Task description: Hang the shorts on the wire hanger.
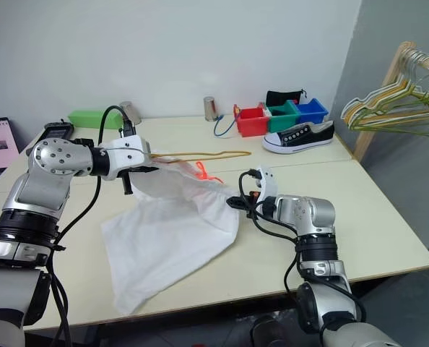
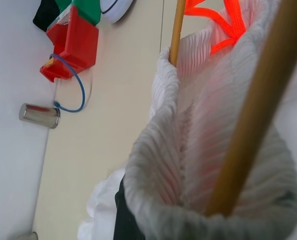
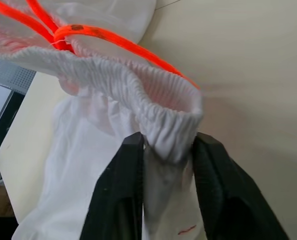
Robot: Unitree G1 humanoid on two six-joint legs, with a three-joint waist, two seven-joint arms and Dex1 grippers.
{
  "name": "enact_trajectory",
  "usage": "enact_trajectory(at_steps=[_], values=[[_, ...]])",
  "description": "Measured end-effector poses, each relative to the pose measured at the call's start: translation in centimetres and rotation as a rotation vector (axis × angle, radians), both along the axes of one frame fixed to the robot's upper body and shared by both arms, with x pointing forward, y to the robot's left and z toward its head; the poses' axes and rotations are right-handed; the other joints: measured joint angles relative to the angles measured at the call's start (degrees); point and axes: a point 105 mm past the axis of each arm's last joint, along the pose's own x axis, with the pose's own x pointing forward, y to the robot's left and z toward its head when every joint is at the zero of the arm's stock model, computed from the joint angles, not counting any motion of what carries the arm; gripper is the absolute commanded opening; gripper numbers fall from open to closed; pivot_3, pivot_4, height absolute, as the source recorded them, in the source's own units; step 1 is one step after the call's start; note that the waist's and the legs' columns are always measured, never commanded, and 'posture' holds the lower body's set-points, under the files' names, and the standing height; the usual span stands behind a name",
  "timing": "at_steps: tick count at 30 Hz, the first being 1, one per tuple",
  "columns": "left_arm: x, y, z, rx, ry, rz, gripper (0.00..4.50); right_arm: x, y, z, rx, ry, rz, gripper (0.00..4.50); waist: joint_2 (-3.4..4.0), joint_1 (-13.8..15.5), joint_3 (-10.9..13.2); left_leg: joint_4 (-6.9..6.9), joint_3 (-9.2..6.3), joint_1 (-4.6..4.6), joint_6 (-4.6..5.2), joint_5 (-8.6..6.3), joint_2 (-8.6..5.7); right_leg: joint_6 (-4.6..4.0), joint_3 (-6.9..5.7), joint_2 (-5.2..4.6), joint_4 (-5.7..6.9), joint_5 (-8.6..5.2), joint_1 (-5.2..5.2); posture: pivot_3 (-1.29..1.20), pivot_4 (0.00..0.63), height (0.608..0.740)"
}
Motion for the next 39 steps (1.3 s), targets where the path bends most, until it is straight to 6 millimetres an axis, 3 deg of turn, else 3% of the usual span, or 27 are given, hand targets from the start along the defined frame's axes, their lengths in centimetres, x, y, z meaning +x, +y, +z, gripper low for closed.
enact_trajectory(at_steps=[3,11,16,20,23,39], values=[[0.0,0.0,0.0,0.001,-0.002,0.002,0.0,-0.1,0.0,0.3,-0.001,-0.016,0.005,0.02,0.0,0.03,0.0,-0.01,0.0,-0.01,0.0,0.0,0.0,0.0,0.0,0.0,-0.04,0.0,0.0,-0.24,0.014,0.74],[0.0,0.1,-0.1,0.001,0.001,0.005,0.0,-0.2,-0.8,0.6,-0.085,-0.112,0.035,0.02,0.01,0.11,0.0,-0.02,0.01,-0.05,0.0,0.0,0.0,0.0,0.0,0.0,-0.12,0.0,0.0,-0.25,0.013,0.74],[-0.5,0.1,-1.0,-0.039,0.081,0.005,0.0,0.6,-2.9,2.1,-0.348,-0.444,0.065,0.02,0.01,0.13,0.01,-0.12,0.03,-0.08,0.0,-0.01,0.0,0.01,0.0,-0.01,-0.41,0.01,0.04,-0.26,0.014,0.74],[-2.5,0.3,-2.6,-0.057,0.229,-0.032,0.0,1.1,-5.6,4.5,-0.575,-0.787,0.116,0.02,0.02,0.04,0.02,-0.24,0.11,-0.11,-0.01,-0.01,0.01,0.02,0.03,-0.02,-0.57,0.01,0.01,-0.26,0.014,0.74],[-2.7,0.9,-2.7,-0.042,0.235,-0.02,0.0,0.4,-5.8,6.3,-0.621,-0.986,0.19,0.02,0.01,0.03,0.01,-0.34,0.09,-0.08,-0.01,-0.01,0.03,0.01,-0.01,-0.01,-0.59,0.0,0.01,-0.27,0.011,0.74],[-1.7,2.1,-4.2,0.119,0.165,0.002,0.0,-2.1,-4.3,7.6,-0.629,-1.106,0.339,0.02,0.01,0.02,0.01,-0.28,0.08,-0.04,-0.01,-0.01,0.03,0.03,0.0,-0.02,-0.57,0.02,0.08,-0.29,0.015,0.74]])
